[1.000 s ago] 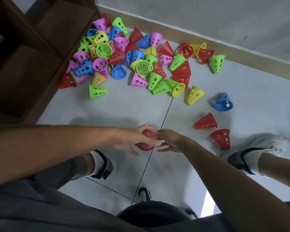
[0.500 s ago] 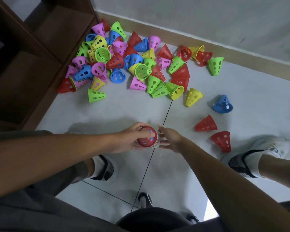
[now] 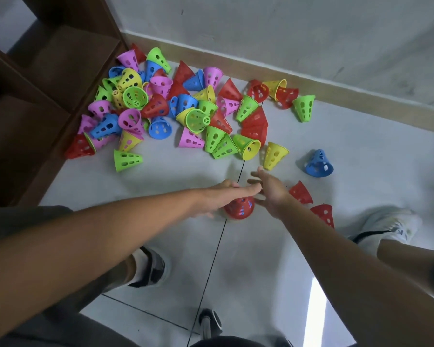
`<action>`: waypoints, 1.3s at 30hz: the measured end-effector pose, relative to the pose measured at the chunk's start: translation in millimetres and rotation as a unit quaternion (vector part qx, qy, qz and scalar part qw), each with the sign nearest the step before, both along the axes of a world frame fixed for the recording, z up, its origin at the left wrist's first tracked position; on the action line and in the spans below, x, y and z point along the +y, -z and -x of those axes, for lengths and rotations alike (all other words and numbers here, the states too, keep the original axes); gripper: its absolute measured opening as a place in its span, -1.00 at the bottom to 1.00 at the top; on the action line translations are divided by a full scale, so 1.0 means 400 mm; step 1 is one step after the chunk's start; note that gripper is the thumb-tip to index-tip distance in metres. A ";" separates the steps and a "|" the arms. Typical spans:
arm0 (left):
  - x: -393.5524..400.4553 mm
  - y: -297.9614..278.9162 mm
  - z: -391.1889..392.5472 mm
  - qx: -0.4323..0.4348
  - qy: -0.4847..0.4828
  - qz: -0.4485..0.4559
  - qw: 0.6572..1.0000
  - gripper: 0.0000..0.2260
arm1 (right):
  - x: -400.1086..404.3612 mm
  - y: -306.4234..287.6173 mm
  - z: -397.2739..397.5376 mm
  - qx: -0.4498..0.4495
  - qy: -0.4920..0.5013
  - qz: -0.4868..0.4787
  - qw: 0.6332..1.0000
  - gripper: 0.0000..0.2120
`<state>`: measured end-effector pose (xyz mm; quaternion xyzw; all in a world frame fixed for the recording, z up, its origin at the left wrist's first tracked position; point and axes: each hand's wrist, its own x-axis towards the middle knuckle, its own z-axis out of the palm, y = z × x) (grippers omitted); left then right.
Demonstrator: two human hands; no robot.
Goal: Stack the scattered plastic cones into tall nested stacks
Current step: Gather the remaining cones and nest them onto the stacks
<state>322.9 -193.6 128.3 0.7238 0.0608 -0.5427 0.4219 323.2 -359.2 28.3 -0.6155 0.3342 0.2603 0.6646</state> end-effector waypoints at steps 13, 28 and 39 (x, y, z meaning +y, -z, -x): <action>0.052 0.111 -0.265 -0.432 0.353 -0.183 0.810 -0.56 | 0.030 -0.073 -0.161 -0.067 -0.021 -0.063 0.996 -0.54; 0.025 0.164 -0.346 -0.399 0.500 -0.233 0.732 -0.48 | 0.025 -0.020 -0.200 -0.086 -0.019 -0.024 0.996 -0.55; 0.086 0.182 -0.300 -0.390 0.560 -0.255 0.685 -0.66 | -0.053 -0.122 -0.186 -0.109 0.106 0.067 0.986 -0.92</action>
